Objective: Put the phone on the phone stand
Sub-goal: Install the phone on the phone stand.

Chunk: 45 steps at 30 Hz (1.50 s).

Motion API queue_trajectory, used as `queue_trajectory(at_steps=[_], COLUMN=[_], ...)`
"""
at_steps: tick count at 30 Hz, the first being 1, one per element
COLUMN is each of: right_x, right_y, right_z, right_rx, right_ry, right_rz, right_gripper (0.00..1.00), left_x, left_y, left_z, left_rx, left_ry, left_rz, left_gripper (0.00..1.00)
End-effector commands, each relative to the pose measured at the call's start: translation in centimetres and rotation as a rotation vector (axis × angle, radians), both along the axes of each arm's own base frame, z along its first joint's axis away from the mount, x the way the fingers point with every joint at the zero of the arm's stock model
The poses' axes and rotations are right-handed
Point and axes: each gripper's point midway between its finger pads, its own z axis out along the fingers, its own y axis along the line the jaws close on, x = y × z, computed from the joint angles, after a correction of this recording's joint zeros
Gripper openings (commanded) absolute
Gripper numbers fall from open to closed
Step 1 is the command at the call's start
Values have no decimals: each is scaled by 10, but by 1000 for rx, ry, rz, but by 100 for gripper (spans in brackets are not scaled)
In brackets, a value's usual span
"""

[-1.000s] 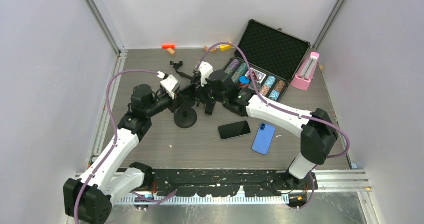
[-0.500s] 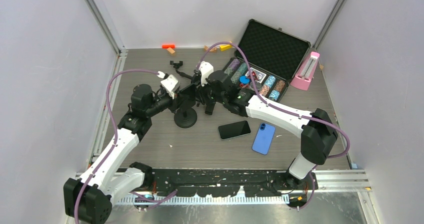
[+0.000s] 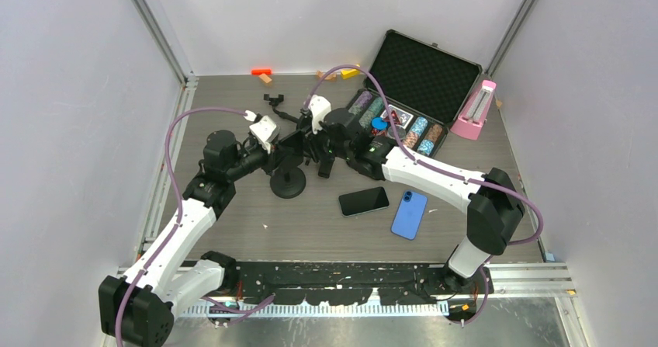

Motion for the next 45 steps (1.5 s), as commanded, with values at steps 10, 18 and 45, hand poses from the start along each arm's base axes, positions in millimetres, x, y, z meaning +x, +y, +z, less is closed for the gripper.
queue_trajectory(at_steps=[10, 18, 45], right_x=[-36, -36, -22], right_y=[-10, -9, -22], right_z=[-7, -5, -10], right_rx=[-92, -88, -113], right_ry=[56, 50, 33], right_rz=[157, 163, 141], right_gripper=[38, 38, 38], left_x=[16, 10, -3], left_y=[82, 70, 70], left_z=[-81, -80, -46], left_rx=[309, 269, 233], left_ry=[161, 171, 136], left_rz=[310, 247, 249], left_gripper=[0, 0, 57])
